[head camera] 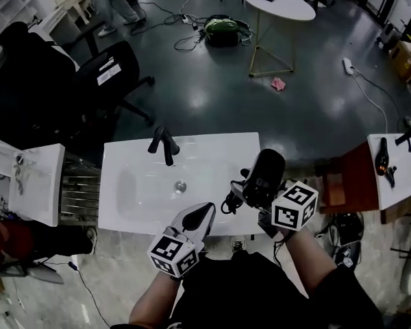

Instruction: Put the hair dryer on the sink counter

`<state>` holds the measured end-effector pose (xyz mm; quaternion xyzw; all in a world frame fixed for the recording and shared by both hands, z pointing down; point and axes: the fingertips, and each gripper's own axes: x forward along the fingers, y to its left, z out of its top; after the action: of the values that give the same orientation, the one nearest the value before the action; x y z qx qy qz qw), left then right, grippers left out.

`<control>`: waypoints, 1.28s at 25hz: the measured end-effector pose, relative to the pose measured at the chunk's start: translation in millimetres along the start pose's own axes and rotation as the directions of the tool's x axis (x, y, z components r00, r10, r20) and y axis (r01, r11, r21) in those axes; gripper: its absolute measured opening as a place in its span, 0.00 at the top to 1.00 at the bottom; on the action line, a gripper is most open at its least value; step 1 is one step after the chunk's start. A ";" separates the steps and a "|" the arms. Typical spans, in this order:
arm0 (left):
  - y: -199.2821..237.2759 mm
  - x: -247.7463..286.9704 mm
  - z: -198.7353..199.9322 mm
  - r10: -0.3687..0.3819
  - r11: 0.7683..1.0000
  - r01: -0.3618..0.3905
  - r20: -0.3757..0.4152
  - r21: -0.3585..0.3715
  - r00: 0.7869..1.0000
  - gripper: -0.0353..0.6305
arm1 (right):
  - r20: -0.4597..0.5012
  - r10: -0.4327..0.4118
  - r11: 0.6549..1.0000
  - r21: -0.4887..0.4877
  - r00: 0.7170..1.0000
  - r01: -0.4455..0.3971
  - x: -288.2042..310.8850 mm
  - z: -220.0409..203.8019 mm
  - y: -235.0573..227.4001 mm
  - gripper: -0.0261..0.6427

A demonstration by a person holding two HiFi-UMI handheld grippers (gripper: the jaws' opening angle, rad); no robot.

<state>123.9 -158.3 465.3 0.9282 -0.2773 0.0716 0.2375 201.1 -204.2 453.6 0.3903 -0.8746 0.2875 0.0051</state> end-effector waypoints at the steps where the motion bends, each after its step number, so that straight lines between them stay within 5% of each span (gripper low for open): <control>1: -2.3 0.9 -1.5 0.017 1.000 -0.017 0.005 -0.005 1.000 0.94 | -0.012 0.015 1.000 -0.004 1.000 -0.015 -0.4 -0.7 -1.3 0.66; 14: -27.2 -2.4 -13.6 0.134 0.991 -0.133 0.035 -0.030 0.990 0.94 | -0.193 0.092 0.975 -0.180 0.977 -0.128 8.0 -11.9 1.6 0.66; 26: -28.2 3.7 -34.5 0.128 0.992 -0.128 0.002 -0.008 0.992 0.94 | -0.372 -0.035 0.910 -0.396 0.927 -0.124 37.1 -33.2 -27.1 0.66; 32: -18.7 7.9 -36.6 0.114 0.993 -0.114 -0.005 -0.006 0.993 0.94 | -0.461 -0.133 0.841 -0.521 0.877 -0.146 59.3 -40.8 -47.3 0.66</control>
<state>140.8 -130.8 491.9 0.9100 -0.3294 0.0864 0.2364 183.5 -248.9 525.1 0.2860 -0.8919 0.1164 0.3303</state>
